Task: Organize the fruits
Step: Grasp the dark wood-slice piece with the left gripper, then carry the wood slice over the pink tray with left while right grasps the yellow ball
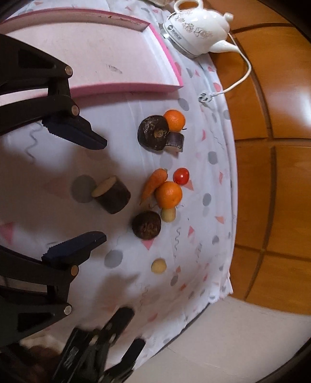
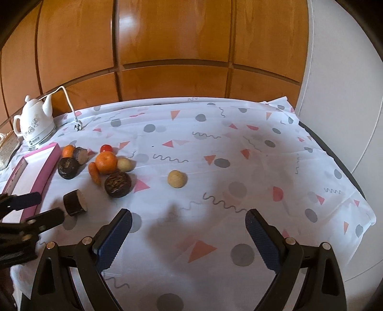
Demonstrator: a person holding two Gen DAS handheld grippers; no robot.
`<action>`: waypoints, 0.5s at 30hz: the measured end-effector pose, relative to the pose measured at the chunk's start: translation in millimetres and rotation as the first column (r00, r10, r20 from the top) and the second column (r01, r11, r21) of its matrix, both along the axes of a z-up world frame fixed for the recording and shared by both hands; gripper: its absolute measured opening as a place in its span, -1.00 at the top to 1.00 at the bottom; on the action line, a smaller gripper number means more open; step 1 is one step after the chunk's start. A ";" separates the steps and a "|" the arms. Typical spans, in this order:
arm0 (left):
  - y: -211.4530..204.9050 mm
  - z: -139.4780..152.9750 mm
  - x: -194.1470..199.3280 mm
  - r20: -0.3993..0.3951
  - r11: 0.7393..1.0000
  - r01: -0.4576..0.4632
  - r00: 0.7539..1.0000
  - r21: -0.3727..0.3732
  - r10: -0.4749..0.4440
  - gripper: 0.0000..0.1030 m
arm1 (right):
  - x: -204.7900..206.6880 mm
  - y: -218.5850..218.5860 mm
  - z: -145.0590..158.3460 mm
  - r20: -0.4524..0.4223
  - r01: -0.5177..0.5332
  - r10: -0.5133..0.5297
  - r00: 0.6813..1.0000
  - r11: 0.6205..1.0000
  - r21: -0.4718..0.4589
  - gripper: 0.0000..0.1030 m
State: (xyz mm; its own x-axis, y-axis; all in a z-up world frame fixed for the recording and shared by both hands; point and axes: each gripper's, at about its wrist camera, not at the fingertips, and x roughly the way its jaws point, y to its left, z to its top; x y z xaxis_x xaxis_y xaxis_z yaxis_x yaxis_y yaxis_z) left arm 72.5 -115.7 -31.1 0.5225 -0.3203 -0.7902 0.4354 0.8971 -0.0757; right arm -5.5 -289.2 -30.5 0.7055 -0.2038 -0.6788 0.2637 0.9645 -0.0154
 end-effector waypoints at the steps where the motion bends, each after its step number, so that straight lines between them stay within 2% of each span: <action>1: -5.0 -5.3 5.5 -0.001 1.000 -0.002 1.000 0.011 0.002 -0.40 | -0.4 -2.9 0.3 0.000 0.002 -0.002 1.000 1.000 0.001 -0.89; 5: -16.2 -21.0 19.5 -0.004 0.999 -0.014 1.000 0.047 0.014 -0.38 | -0.7 -10.8 -0.6 -0.006 0.002 -0.002 1.000 1.000 0.013 -0.89; 6: -16.4 -24.8 21.9 -0.013 0.999 -0.020 1.000 0.047 0.021 -0.11 | -0.3 -12.4 -1.1 -0.008 0.006 -0.006 1.000 1.000 0.013 -0.89; 7: -14.2 -28.7 24.0 -0.039 1.000 -0.017 0.999 0.016 0.017 0.15 | 0.2 -14.0 -1.3 -0.009 0.007 -0.007 1.000 1.000 0.017 -0.89; 9: -7.8 -32.8 23.7 -0.055 0.999 -0.024 0.998 -0.028 0.022 0.18 | 3.4 -15.5 -1.1 -0.007 -0.010 0.010 1.000 0.999 0.030 -0.86; 14: 2.8 -31.8 12.0 -0.044 0.998 -0.030 0.999 -0.057 0.027 0.18 | 19.7 -18.2 -4.0 -0.017 -0.033 0.034 0.999 0.997 0.067 -0.66; 15: 4.7 -31.7 10.2 -0.041 0.998 -0.032 0.999 -0.057 0.029 0.18 | 23.1 -18.0 -4.7 -0.020 -0.039 0.040 0.999 0.997 0.074 -0.52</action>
State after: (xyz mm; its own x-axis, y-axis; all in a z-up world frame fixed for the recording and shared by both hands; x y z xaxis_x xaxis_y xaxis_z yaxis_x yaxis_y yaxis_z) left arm 82.7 -111.0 -62.8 0.5007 -0.3505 -0.7915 0.4033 0.9035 -0.1449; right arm 17.6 -307.2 -35.2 0.6969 -0.1249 -0.7062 0.2257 0.9729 0.0507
